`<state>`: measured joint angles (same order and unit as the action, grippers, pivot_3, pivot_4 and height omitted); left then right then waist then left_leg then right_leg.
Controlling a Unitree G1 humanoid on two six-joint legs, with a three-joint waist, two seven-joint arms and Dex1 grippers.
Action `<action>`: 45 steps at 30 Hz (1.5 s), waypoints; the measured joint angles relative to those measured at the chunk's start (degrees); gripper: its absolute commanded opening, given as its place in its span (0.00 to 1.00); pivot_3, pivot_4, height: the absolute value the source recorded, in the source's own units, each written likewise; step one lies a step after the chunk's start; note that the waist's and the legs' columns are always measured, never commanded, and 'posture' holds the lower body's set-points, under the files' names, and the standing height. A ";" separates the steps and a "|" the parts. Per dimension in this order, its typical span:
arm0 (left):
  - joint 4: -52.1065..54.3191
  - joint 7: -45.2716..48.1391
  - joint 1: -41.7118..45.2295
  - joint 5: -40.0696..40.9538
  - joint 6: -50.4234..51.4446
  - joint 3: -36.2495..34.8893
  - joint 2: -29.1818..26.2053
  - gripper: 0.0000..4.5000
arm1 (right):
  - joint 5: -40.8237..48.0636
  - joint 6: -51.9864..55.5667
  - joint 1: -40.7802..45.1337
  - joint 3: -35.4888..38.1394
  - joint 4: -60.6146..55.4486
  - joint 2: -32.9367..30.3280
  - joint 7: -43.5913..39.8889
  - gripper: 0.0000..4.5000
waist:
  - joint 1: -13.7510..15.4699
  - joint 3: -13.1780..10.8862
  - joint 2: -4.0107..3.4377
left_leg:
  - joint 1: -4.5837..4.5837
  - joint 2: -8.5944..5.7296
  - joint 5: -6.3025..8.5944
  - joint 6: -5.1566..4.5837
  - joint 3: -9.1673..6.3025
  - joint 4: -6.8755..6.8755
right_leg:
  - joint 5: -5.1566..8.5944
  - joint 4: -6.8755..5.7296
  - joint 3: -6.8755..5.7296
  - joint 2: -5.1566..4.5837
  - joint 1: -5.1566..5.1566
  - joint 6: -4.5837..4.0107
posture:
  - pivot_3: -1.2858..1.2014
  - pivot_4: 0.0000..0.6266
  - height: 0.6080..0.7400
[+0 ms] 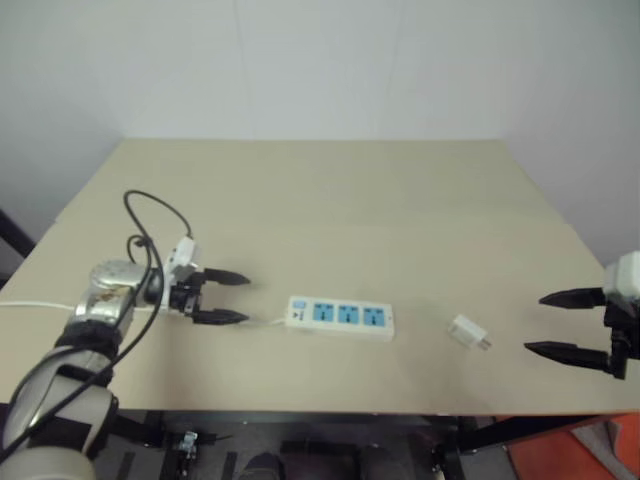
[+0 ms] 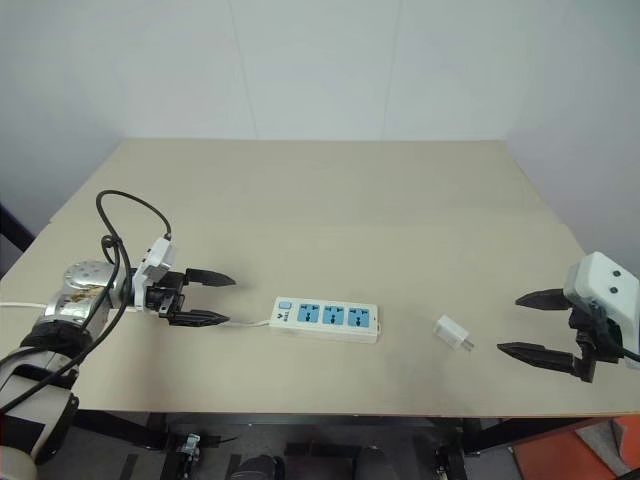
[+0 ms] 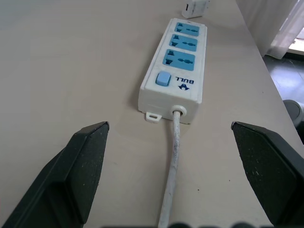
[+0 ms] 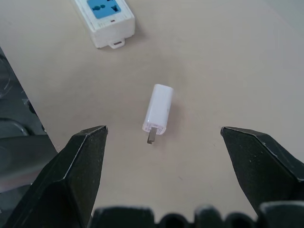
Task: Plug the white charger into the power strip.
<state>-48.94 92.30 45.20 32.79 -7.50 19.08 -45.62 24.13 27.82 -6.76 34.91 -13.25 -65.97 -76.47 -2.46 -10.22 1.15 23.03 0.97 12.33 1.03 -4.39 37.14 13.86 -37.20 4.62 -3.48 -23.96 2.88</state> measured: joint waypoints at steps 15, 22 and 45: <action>-14.10 0.00 6.39 -6.17 -17.18 -0.45 15.66 1.00 | -0.21 0.31 0.48 -1.99 -2.49 1.24 2.87 1.00 | 0.73 0.02 0.05 | -0.11 -0.04 0.01 -0.02 -0.02 0.10 | -0.01 0.07 -0.03 -0.02 0.28 0.02 | 0.52 0.24 1.00; -19.56 0.02 7.78 -7.63 -17.72 -1.15 19.95 1.00 | 0.63 2.19 -2.83 0.04 -6.08 1.87 3.23 1.00 | 0.56 0.02 0.06 | -0.20 -0.05 0.01 -0.02 -0.05 0.11 | 0.00 0.07 -0.04 -0.01 0.40 0.05 | 0.52 0.24 1.00; -27.14 -0.02 10.22 -22.62 -18.90 -7.51 25.66 1.00 | 1.85 7.36 -11.54 7.22 -15.15 5.00 6.57 1.00 | 0.39 0.02 0.10 | -0.47 -0.06 0.02 -0.02 -0.07 0.09 | 0.17 0.12 -0.07 -0.01 0.71 0.33 | 0.52 0.24 1.00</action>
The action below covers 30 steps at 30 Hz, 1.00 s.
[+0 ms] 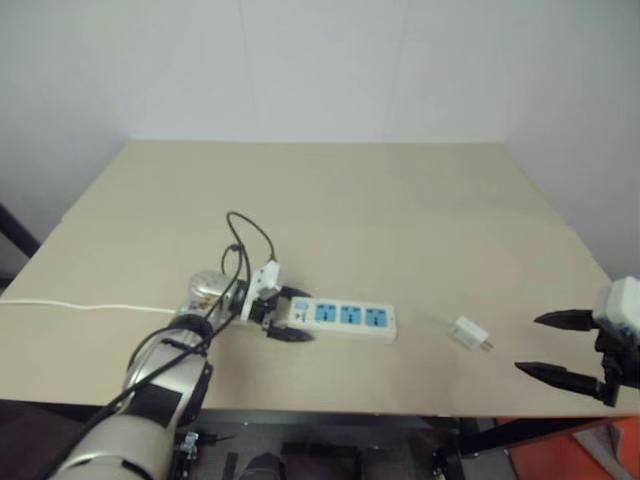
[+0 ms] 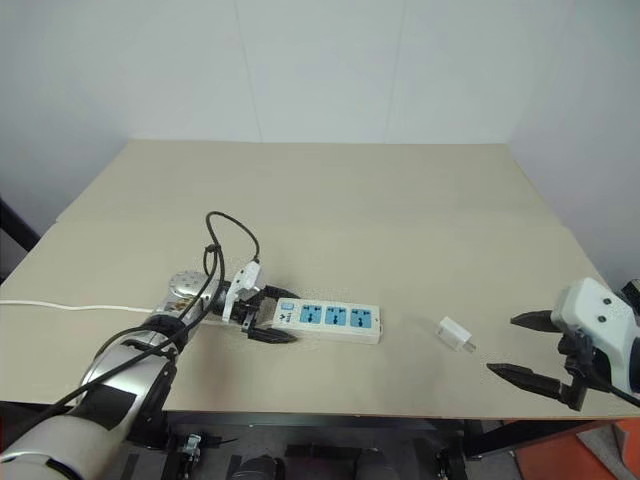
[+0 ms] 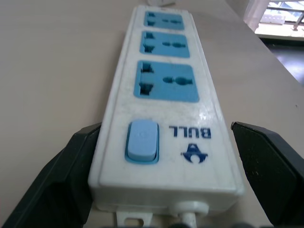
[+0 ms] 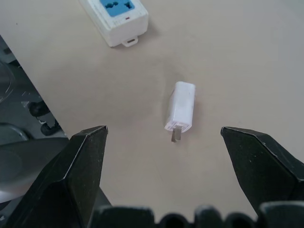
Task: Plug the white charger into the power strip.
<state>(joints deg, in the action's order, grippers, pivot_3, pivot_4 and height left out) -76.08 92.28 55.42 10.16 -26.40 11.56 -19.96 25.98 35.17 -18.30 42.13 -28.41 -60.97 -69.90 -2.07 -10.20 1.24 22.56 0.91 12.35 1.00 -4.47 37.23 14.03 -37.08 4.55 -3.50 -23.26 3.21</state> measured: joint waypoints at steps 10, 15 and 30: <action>0.04 -0.01 -2.68 -0.95 -2.81 -7.07 0.89 1.00 | -0.13 -0.03 -0.44 0.84 -0.35 0.46 1.10 1.00 | 0.00 0.07 0.02 | -0.20 0.00 0.00 0.00 0.01 -0.06 | 0.09 0.02 0.01 -0.01 0.19 0.15 | 0.52 0.24 1.00; 0.14 -0.02 -3.66 -0.97 -3.23 -9.18 1.35 1.00 | -0.46 -0.23 1.46 -1.40 0.17 0.19 1.54 1.00 | 0.01 0.09 0.01 | -0.22 0.00 0.00 0.00 0.01 -0.06 | 0.09 0.03 0.01 -0.01 0.20 0.15 | 0.52 0.24 1.00; 0.33 -0.12 -4.26 -2.02 -3.38 -10.23 1.03 0.74 | -1.52 0.28 9.56 -9.81 3.43 -2.84 3.56 1.00 | -0.19 0.27 0.00 | -0.30 0.01 0.00 0.00 0.02 -0.07 | 0.09 0.02 0.02 0.00 0.25 0.15 | 0.52 0.24 1.00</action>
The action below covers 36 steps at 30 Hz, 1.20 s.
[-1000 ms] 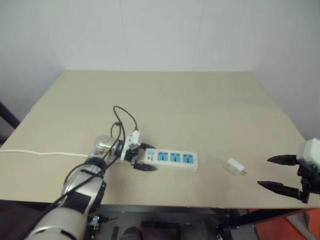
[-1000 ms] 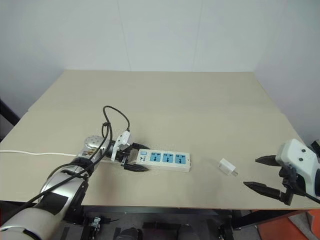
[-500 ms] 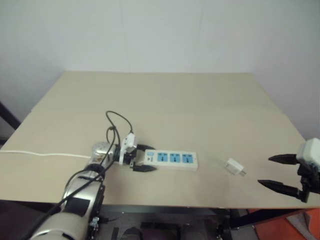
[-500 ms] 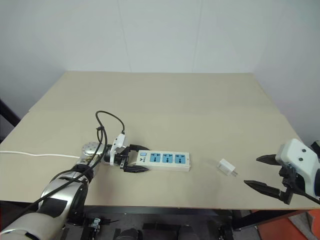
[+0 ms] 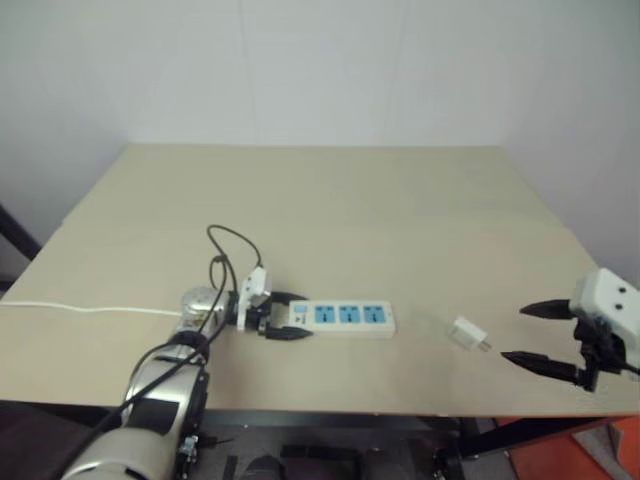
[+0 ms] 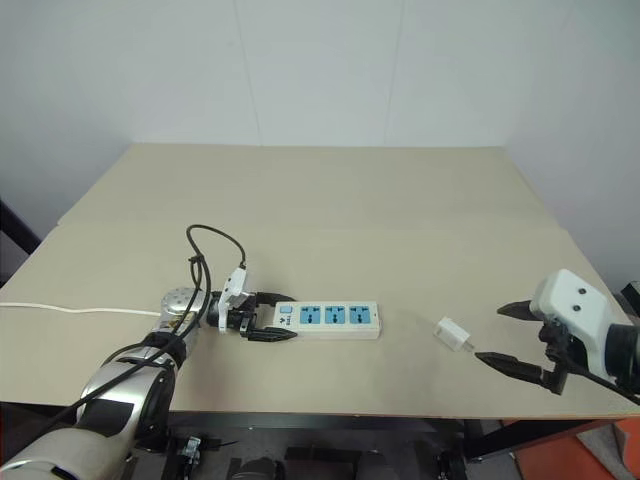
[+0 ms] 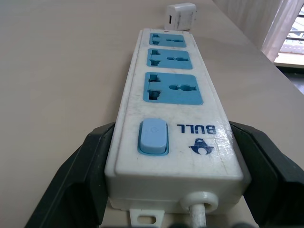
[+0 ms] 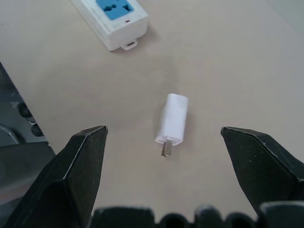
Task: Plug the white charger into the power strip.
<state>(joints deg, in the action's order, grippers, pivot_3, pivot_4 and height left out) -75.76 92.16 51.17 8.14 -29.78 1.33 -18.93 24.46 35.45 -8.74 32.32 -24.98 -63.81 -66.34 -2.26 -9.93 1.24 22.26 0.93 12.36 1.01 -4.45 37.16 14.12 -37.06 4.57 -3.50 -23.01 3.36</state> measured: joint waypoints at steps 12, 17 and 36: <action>0.79 0.06 1.07 -2.74 -2.71 1.36 -0.29 0.74 | -1.82 36.85 56.91 -49.91 8.88 -5.46 3.48 1.00 | -0.20 0.23 -0.25 | 0.07 0.02 0.00 0.01 0.00 -0.15 | 0.01 0.06 0.00 -0.01 -0.16 -0.06 | 0.52 0.24 1.00; 1.15 0.10 1.18 -2.95 -2.75 1.41 0.19 0.74 | -6.69 43.93 67.25 -68.02 19.80 2.36 3.62 1.00 | 0.17 0.24 -0.27 | 0.17 0.00 0.00 0.00 -0.01 -0.13 | -0.20 0.03 -0.04 -0.04 -0.26 -0.42 | 0.52 0.24 1.00; 2.43 -0.26 0.27 -0.16 -2.04 3.46 -0.13 0.74 | -10.76 45.03 68.01 -77.87 27.19 6.25 3.65 1.00 | 0.07 0.26 -0.30 | 0.17 -0.02 0.00 0.00 -0.03 -0.11 | -0.19 -0.02 -0.06 -0.05 -0.28 -0.39 | 0.52 0.24 1.00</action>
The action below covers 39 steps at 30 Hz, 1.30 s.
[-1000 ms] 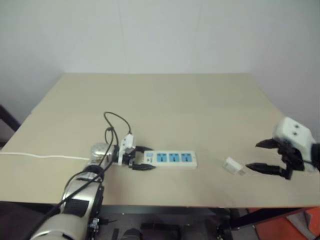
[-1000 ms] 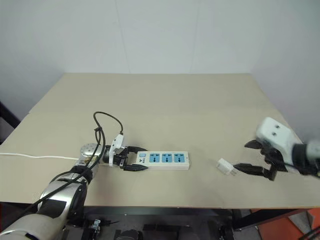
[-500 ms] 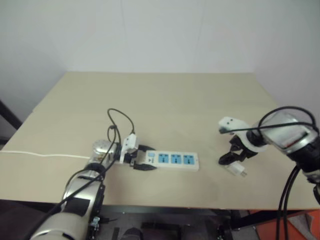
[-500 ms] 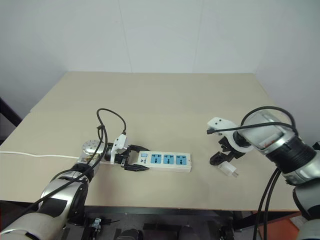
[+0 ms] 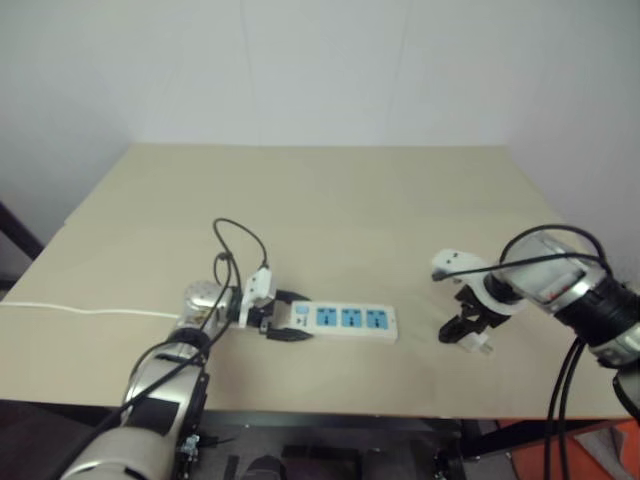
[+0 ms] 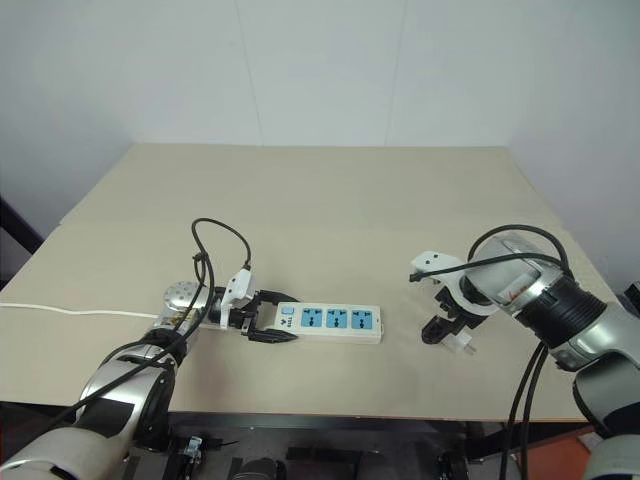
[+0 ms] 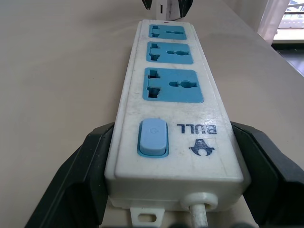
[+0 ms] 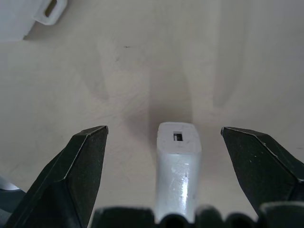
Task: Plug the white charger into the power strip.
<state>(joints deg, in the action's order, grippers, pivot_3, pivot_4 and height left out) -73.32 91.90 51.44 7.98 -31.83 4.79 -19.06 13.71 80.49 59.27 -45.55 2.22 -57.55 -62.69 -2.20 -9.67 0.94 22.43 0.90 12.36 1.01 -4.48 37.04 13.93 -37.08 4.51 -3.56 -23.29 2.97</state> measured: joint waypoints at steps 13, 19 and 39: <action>-0.46 0.03 -0.21 0.13 0.26 -0.64 -0.04 0.74 | -0.03 0.21 -1.46 1.23 3.63 1.34 1.99 0.25 | -0.11 0.00 0.00 | -0.02 0.01 0.00 0.00 0.00 -0.01 | 0.01 0.00 -0.01 0.00 0.00 0.02 | 0.52 0.24 1.00; -0.53 0.09 -0.62 0.11 -0.01 -1.47 0.05 0.74 | -0.03 -0.35 -1.53 1.17 2.27 0.73 1.48 0.25 | -0.19 0.02 -0.03 | -0.02 0.00 0.00 0.00 0.00 -0.01 | 0.09 0.00 -0.01 0.00 0.00 0.15 | 0.52 0.24 1.00; -0.50 -0.06 -1.34 0.63 0.18 -1.67 -0.20 0.74 | 17.77 -42.38 -14.80 42.03 5.92 29.44 -4.55 0.25 | -0.42 0.22 0.04 | -0.16 0.01 0.00 -0.01 -0.09 -0.04 | -0.03 -0.04 -0.09 0.04 0.19 -0.04 | 0.52 0.24 1.00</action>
<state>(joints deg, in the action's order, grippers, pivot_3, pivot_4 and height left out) -73.82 91.84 50.09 8.61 -31.65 3.12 -19.26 31.48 38.11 44.47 -3.52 8.14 -28.11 -67.24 -2.62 -9.44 0.97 22.27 0.92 12.36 1.01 -4.57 37.00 13.91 -37.12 4.42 -3.52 -23.10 2.93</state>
